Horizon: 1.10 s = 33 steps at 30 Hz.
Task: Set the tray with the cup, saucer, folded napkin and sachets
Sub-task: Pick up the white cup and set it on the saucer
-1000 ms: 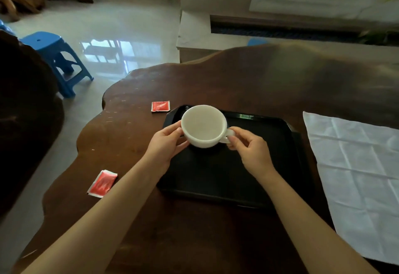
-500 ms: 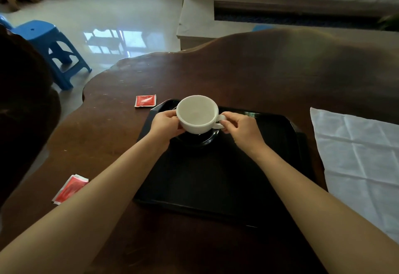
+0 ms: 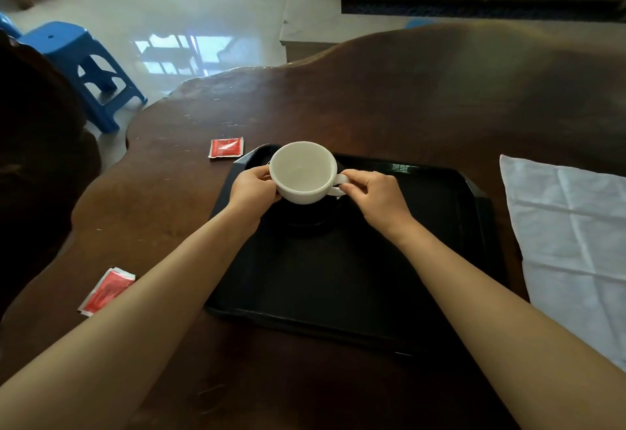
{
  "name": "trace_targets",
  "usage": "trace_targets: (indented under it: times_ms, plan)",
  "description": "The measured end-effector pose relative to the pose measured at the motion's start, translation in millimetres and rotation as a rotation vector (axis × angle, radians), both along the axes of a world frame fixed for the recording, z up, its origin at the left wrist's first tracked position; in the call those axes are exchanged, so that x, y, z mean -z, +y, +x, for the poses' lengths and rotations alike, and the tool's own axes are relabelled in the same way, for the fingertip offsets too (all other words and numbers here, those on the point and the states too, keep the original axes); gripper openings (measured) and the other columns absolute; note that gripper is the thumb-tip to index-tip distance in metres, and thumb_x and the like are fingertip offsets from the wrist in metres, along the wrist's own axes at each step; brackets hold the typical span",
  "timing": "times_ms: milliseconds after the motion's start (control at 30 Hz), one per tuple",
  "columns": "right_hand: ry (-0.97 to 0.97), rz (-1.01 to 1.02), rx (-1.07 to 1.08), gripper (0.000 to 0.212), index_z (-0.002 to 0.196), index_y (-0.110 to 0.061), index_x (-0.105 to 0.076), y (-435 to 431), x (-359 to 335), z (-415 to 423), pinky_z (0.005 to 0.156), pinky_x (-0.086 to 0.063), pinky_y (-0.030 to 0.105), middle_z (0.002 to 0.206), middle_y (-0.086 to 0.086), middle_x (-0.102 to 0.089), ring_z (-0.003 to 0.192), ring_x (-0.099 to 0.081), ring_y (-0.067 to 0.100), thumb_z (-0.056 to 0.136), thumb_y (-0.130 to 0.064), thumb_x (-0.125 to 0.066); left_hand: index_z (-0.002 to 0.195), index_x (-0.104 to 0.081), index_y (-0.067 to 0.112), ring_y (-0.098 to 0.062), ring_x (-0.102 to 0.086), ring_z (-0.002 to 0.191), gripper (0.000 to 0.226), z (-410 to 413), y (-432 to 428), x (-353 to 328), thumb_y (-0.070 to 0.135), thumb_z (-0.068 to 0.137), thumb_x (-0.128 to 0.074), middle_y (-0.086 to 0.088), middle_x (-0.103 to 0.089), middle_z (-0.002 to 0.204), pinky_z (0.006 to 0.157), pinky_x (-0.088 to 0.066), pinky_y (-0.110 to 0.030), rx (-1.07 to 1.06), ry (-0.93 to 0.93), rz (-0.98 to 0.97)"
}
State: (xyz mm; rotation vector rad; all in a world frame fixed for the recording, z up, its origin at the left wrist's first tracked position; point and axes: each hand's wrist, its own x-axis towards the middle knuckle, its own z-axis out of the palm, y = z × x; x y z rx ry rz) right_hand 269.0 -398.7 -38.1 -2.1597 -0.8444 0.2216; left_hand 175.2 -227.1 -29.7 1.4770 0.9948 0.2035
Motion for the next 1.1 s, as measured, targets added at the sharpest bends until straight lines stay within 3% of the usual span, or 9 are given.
trace_targets:
  times_ms: [167, 333, 500, 667, 767, 867, 967, 1033, 1100]
  plan:
    - [0.010, 0.010, 0.002, 0.018, 0.103, -0.010, -0.069, 1.6, 0.0, -1.8, 0.080, -0.051, 0.041, 0.093, 0.009, -0.071, 0.087, -0.063, 0.022, 0.090, -0.014, -0.057, 0.123, -0.058, 0.011, -0.024, -0.060, 0.109, 0.036, -1.7, -1.3, -1.6, -0.001, 0.089, -0.053, -0.007, -0.064, 0.118, 0.093, -0.052, -0.039, -0.011, -0.016, -0.023]
    - [0.019, 0.010, 0.022, 0.022, 0.109, -0.012, -0.067, 2.8, 1.5, -4.3, 0.081, -0.050, 0.033, 0.100, 0.007, -0.070, 0.092, -0.062, 0.020, 0.091, -0.014, -0.056, 0.123, -0.058, 0.011, -0.024, -0.060, 0.109, 0.038, -2.3, -0.5, -2.3, -0.003, 0.089, -0.052, -0.009, -0.064, 0.119, 0.092, -0.052, -0.040, -0.002, -0.025, -0.005]
    - [0.073, -0.014, 0.086, 0.040, 0.129, -0.010, -0.054, 5.0, 4.3, -8.4, 0.092, -0.046, 0.028, 0.118, 0.009, -0.063, 0.105, -0.059, 0.021, 0.089, -0.011, -0.059, 0.123, -0.059, 0.014, -0.023, -0.059, 0.110, 0.039, -4.8, 0.0, -1.8, -0.002, 0.089, -0.052, -0.008, -0.065, 0.119, 0.094, -0.051, -0.040, 0.029, -0.017, 0.036]
    - [0.132, -0.033, 0.183, 0.050, 0.136, -0.014, -0.045, -7.9, -9.0, -15.3, 0.079, -0.043, 0.022, 0.122, 0.004, -0.058, 0.088, -0.054, 0.009, 0.088, -0.016, -0.061, 0.129, -0.054, 0.014, -0.024, -0.060, 0.105, 0.047, -21.9, 2.6, -9.7, -0.003, 0.086, -0.046, -0.009, -0.064, 0.119, 0.089, -0.054, -0.040, 0.090, 0.038, 0.118]
    - [0.219, -0.203, 0.197, 0.055, 0.137, -0.016, -0.042, -26.5, -30.3, -15.0, 0.081, -0.041, 0.025, 0.129, 0.006, -0.054, 0.100, -0.055, 0.014, 0.087, -0.022, -0.062, 0.127, -0.056, 0.012, -0.028, -0.062, 0.099, 0.044, -30.1, 2.7, -27.6, 0.003, 0.085, -0.046, -0.013, -0.064, 0.115, 0.086, -0.055, -0.043, 0.195, 0.139, 0.219]
    - [0.302, -0.406, 0.179, 0.059, 0.138, -0.014, -0.039, -49.2, -61.8, -19.4, 0.087, -0.044, 0.030, 0.131, 0.009, -0.053, 0.115, -0.053, 0.023, 0.086, -0.026, -0.063, 0.110, -0.062, 0.004, -0.030, -0.062, 0.089, 0.030, -39.0, 4.1, -55.0, 0.009, 0.085, -0.046, -0.016, -0.062, 0.095, 0.083, -0.056, -0.042, 0.403, 0.344, 0.342]
    - [0.318, -0.428, 0.184, 0.055, 0.137, -0.014, -0.042, -76.0, -100.2, -33.5, 0.093, -0.046, 0.034, 0.132, 0.009, -0.053, 0.117, -0.053, 0.023, 0.087, -0.025, -0.062, 0.091, -0.064, 0.000, -0.028, -0.057, 0.077, 0.022, -49.8, 3.2, -87.5, 0.014, 0.084, -0.048, -0.013, -0.058, 0.083, 0.069, -0.053, -0.033, 0.541, 0.445, 0.528]
    - [0.314, -0.421, 0.227, 0.052, 0.135, -0.015, -0.043, -95.7, -126.5, -48.4, 0.094, -0.047, 0.034, 0.132, 0.009, -0.053, 0.117, -0.053, 0.022, 0.087, -0.024, -0.062, 0.095, -0.066, 0.002, -0.029, -0.058, 0.079, 0.025, -56.3, -2.2, -110.6, 0.014, 0.083, -0.048, -0.013, -0.062, 0.086, 0.065, -0.047, -0.029, 0.577, 0.419, 0.614]
    - [0.301, -0.445, 0.269, 0.052, 0.135, -0.015, -0.043, -116.5, -151.1, -67.3, 0.095, -0.046, 0.034, 0.132, 0.009, -0.053, 0.116, -0.053, 0.022, 0.087, -0.026, -0.061, 0.106, -0.066, 0.004, -0.031, -0.062, 0.093, 0.029, -60.9, -15.5, -133.0, 0.014, 0.086, -0.047, -0.016, -0.066, 0.102, 0.070, -0.049, -0.032, 0.636, 0.392, 0.651]
